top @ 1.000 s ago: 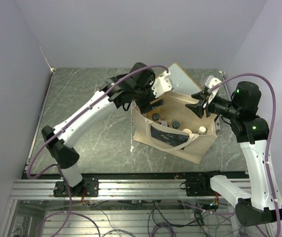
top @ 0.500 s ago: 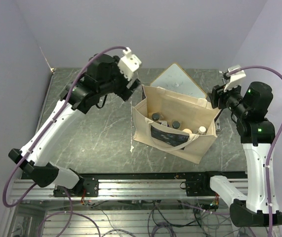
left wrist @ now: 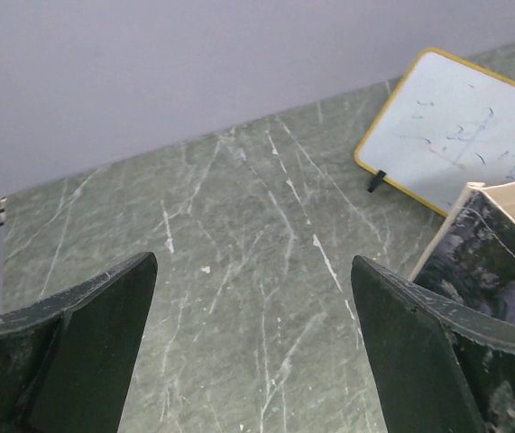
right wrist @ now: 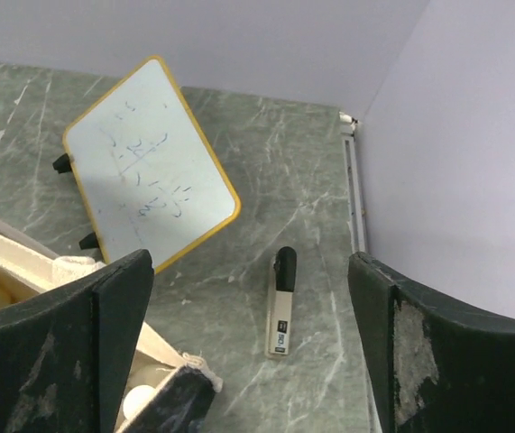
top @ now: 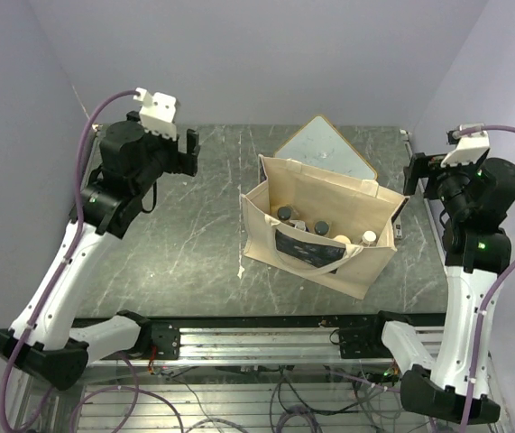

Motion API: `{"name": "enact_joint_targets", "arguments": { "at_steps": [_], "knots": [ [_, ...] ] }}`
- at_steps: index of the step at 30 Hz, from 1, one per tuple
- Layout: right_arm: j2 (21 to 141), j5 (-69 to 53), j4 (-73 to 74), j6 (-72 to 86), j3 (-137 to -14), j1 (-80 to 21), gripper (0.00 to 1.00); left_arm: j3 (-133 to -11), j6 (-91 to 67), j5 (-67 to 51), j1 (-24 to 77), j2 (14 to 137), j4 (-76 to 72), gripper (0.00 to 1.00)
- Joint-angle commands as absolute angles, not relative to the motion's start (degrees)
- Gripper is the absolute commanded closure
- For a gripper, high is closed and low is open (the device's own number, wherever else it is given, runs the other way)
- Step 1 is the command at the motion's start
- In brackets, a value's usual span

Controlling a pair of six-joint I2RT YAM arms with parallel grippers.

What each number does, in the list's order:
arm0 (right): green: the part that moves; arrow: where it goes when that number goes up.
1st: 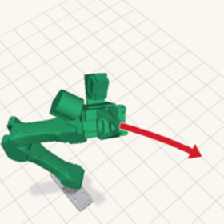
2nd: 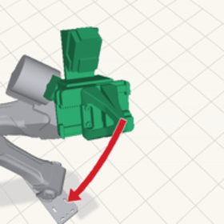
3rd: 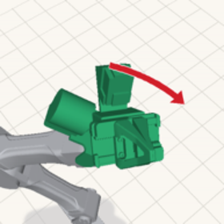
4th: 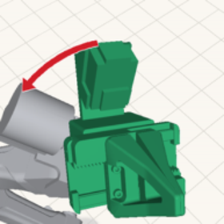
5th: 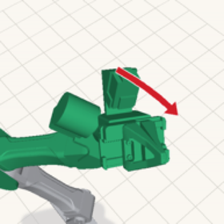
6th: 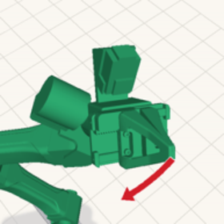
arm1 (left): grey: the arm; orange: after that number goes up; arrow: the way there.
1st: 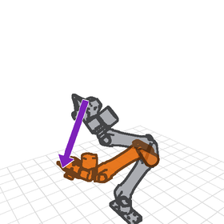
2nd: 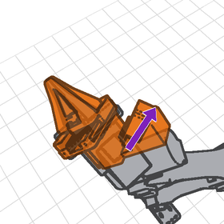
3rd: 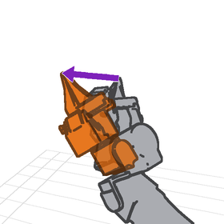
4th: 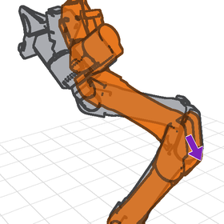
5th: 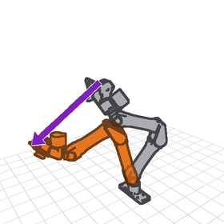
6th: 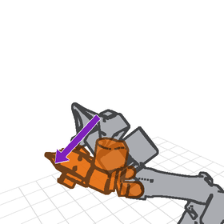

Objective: Place the personal care products into the canvas bag
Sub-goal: Reset both arms

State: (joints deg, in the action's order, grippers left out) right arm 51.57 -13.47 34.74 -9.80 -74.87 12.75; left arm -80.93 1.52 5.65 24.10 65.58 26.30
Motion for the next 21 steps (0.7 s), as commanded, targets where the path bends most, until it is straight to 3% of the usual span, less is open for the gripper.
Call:
{"name": "enact_joint_targets", "arguments": {
  "at_steps": [1,3,13,21],
  "knots": [
    [49.1,-16.2,33.5,-8.8,-74.1,14.7,0.05,-76.6,0.2,9.8,22.1,60.3,18.7,0.01],
    [48.1,-15.9,33.7,-9.0,-73.7,15.0,0.01,-74.3,1.5,10.4,21.8,58.3,17.7,0.01],
    [40.2,-16.0,36.7,-9.0,-71.5,15.1,0.0,-64.2,0.7,7.5,18.5,47.1,13.1,0.01],
    [36.2,-10.6,38.1,-2.9,-70.5,15.5,0.0,-69.4,3.5,-2.6,13.3,46.1,19.1,0.01]
  ]
}}
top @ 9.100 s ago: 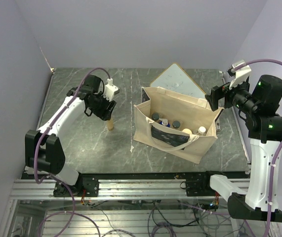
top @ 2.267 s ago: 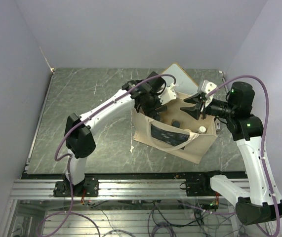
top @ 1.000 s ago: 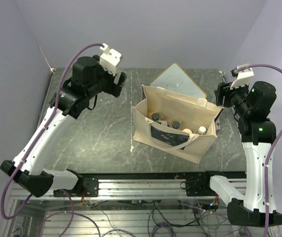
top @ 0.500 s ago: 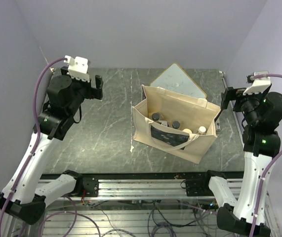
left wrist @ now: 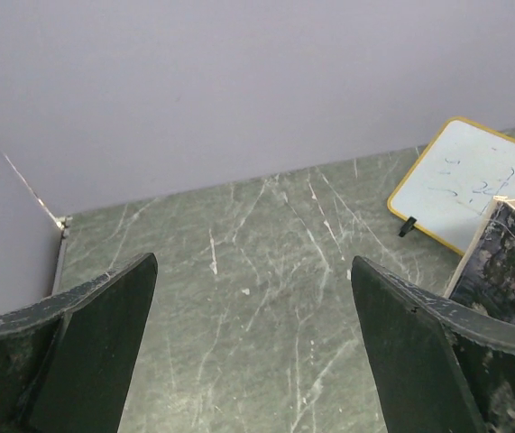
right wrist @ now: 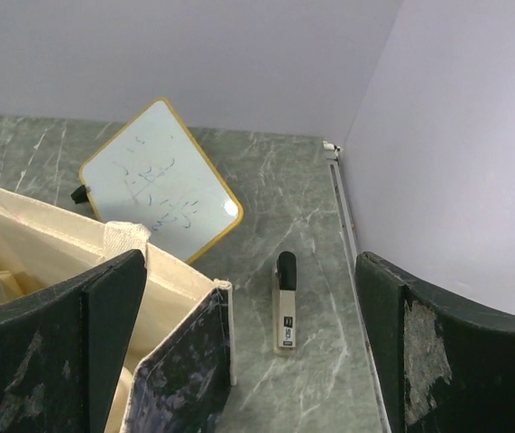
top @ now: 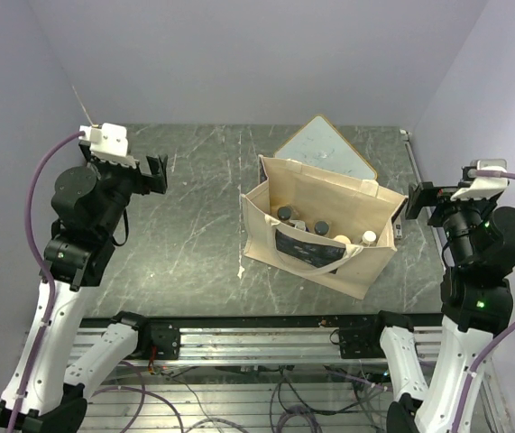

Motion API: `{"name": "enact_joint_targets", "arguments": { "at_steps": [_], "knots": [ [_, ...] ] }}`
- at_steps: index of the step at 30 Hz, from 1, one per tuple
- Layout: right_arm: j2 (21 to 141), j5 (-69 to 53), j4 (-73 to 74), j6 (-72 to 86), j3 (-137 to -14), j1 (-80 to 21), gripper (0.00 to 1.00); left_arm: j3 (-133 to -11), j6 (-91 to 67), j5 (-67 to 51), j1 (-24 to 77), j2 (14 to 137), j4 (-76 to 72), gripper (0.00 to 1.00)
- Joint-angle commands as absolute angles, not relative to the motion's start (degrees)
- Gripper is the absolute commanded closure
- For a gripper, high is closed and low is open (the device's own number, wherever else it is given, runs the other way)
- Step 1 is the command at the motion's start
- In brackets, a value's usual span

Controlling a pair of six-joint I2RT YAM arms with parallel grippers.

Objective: Place the personal care products into the canvas bag
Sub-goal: Reset both arms

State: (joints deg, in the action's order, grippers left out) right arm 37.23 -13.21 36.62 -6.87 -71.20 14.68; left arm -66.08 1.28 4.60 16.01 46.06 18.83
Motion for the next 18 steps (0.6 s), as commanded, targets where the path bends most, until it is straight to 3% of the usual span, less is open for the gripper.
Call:
{"name": "enact_joint_targets", "arguments": {
  "at_steps": [1,18],
  "knots": [
    [36.0,-11.0,38.4,-3.2,-70.6,16.0,0.0,-69.6,3.8,-3.5,12.4,46.2,19.3,0.01],
    [38.6,-17.5,42.9,-5.6,-78.2,20.0,0.0,-70.0,1.6,1.7,10.6,45.1,23.2,0.01]
  ]
}}
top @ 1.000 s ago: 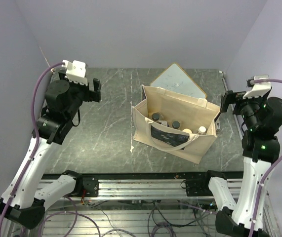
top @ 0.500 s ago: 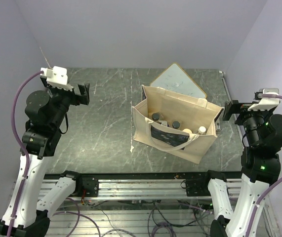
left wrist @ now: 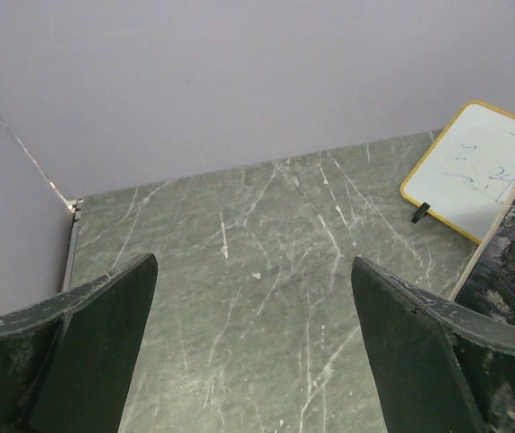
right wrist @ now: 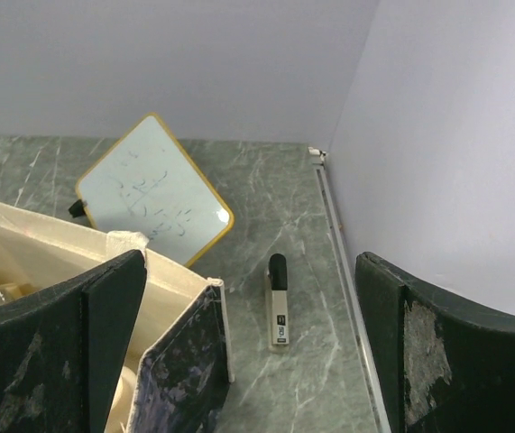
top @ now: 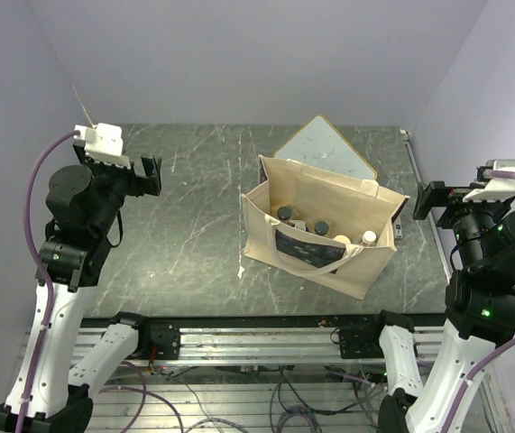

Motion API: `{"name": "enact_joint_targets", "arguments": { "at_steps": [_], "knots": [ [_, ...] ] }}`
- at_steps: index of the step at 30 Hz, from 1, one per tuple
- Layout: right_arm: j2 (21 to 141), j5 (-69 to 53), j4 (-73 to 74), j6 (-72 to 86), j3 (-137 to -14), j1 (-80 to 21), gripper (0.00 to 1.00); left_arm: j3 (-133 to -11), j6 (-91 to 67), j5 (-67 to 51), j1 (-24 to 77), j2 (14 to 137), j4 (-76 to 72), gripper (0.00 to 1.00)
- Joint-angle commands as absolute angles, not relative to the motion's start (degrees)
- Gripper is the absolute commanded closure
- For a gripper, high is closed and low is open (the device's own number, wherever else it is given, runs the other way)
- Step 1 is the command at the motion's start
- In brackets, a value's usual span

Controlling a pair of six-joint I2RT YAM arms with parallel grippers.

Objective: Place the personal care products into the canvas bag
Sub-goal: Reset both arms

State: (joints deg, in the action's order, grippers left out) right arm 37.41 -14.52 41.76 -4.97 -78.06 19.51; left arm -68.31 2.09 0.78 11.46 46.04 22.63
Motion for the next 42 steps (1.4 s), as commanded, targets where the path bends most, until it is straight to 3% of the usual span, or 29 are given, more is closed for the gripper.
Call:
{"name": "enact_joint_targets", "arguments": {
  "at_steps": [1,19,38,42],
  "knots": [
    [38.7,-17.4,43.0,-5.7,-78.2,20.0,0.0,-70.0,1.8,1.7,10.4,45.0,23.2,0.01],
    [38.6,-18.0,43.9,-8.2,-76.2,20.5,0.0,-70.9,2.5,3.2,10.2,45.1,25.7,0.01],
    [36.1,-16.1,42.5,-7.9,-72.1,21.0,0.0,-66.7,1.8,-2.6,10.2,44.9,23.2,0.01],
    [36.4,-10.9,42.1,-6.9,-72.7,21.4,0.0,-63.5,2.2,-6.6,10.2,45.0,20.4,0.01]
  ]
}}
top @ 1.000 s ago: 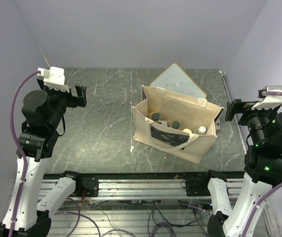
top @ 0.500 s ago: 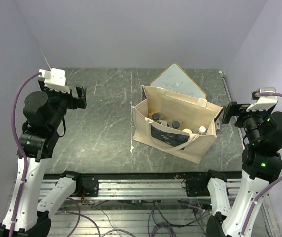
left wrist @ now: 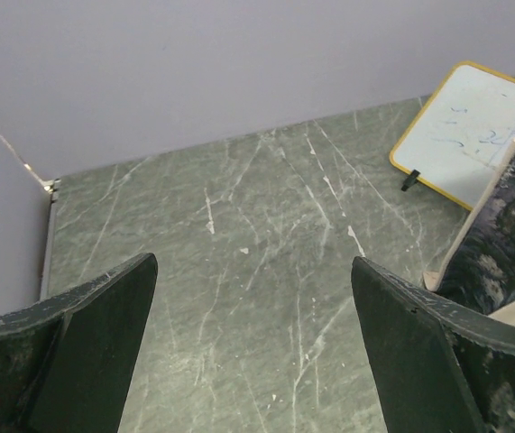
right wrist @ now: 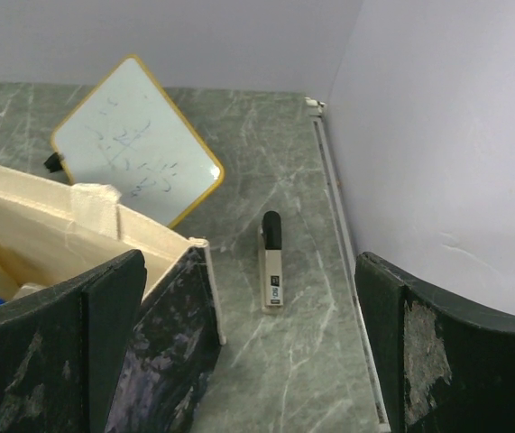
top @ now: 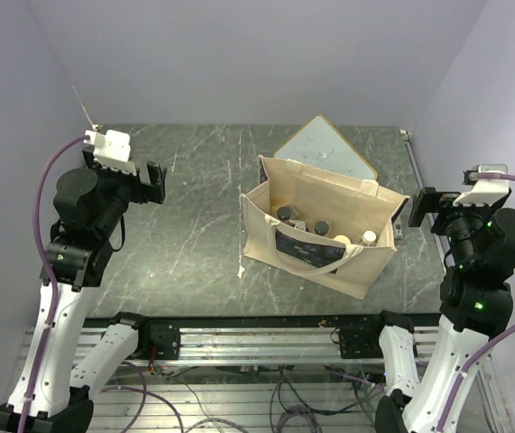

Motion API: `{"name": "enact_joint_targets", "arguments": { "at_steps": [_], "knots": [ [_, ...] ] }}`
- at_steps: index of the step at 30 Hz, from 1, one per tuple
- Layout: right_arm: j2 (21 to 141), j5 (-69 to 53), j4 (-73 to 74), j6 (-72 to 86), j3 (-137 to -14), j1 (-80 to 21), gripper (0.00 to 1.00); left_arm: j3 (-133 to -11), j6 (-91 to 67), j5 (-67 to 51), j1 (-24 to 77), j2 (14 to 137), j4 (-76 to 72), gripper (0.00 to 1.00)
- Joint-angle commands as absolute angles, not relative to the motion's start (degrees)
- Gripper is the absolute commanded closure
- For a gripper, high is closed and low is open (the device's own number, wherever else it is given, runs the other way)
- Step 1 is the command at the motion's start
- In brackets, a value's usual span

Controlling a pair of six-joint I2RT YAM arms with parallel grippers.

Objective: Place the personal care products into the canvas bag
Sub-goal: Reset both arms

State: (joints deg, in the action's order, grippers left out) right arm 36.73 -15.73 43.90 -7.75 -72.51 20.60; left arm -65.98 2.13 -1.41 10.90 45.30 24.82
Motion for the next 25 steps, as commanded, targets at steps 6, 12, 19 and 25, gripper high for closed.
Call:
{"name": "enact_joint_targets", "arguments": {
  "at_steps": [6,12,19,25],
  "knots": [
    [36.0,-9.5,42.3,-6.6,-73.1,21.6,0.0,-64.5,1.1,-7.4,10.2,44.9,21.7,0.01],
    [36.1,-11.5,42.8,-7.4,-73.2,21.7,0.01,-66.3,1.0,-0.2,10.2,44.0,23.3,0.01],
    [36.0,-10.7,42.8,-7.5,-72.7,21.8,0.0,-66.0,1.3,-1.6,10.2,43.9,23.3,0.01],
    [35.8,-10.7,42.8,-7.7,-72.9,21.9,0.01,-65.7,1.6,-2.8,10.2,44.0,23.2,0.01]
  ]
}}
